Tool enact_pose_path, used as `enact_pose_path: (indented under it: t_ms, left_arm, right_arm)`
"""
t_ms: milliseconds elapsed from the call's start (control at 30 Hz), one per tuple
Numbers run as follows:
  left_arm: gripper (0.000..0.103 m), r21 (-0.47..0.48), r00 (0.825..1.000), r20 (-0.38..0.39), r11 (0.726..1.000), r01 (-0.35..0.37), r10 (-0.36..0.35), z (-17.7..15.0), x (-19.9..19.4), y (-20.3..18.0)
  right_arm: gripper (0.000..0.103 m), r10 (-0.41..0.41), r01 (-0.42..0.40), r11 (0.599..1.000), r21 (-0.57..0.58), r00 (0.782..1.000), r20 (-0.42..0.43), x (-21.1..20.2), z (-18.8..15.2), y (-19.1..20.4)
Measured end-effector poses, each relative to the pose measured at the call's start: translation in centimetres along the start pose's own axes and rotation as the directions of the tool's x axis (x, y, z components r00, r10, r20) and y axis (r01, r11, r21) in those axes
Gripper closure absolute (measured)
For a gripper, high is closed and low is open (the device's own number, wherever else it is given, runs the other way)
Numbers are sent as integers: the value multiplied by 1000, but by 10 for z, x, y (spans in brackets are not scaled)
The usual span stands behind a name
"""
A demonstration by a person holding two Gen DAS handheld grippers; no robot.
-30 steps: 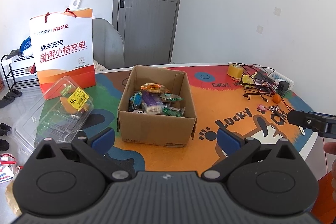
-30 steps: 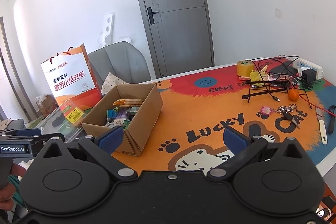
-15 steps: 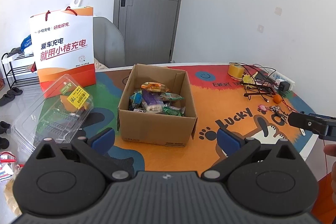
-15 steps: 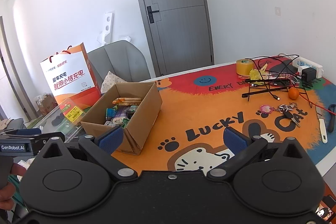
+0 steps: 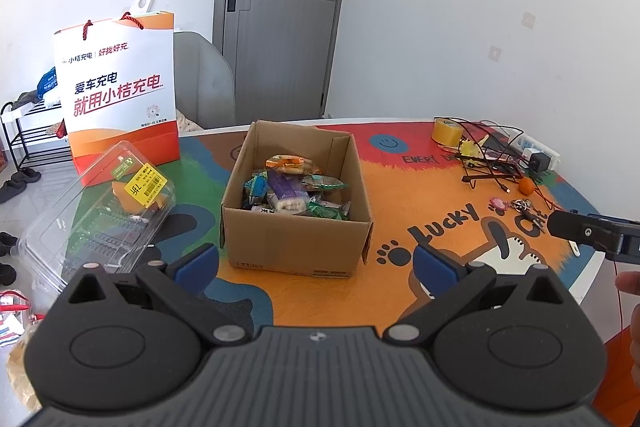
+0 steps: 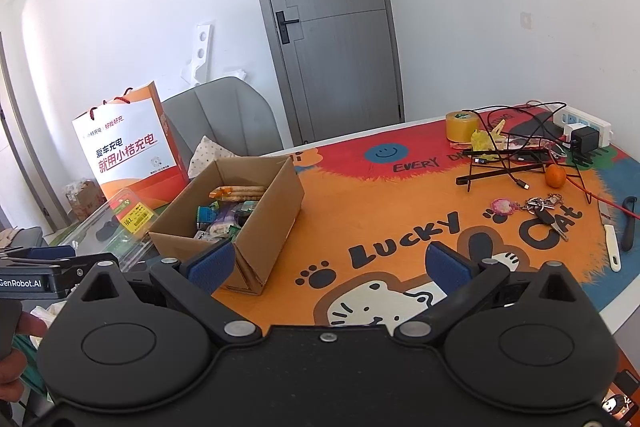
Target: Organize snacks
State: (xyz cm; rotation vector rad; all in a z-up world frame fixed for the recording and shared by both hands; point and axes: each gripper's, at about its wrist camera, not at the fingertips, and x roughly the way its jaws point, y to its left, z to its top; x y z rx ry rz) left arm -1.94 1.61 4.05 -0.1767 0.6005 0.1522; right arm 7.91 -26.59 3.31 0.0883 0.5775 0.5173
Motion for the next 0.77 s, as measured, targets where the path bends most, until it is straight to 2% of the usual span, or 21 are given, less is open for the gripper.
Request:
enact_pose_path:
  t_ms: [767]
  left_arm:
    - [0, 16, 1000, 11, 1000, 16, -17, -1, 0, -5]
  right_arm:
    - [0, -10, 10, 1000, -3, 1000, -9, 4, -1, 1]
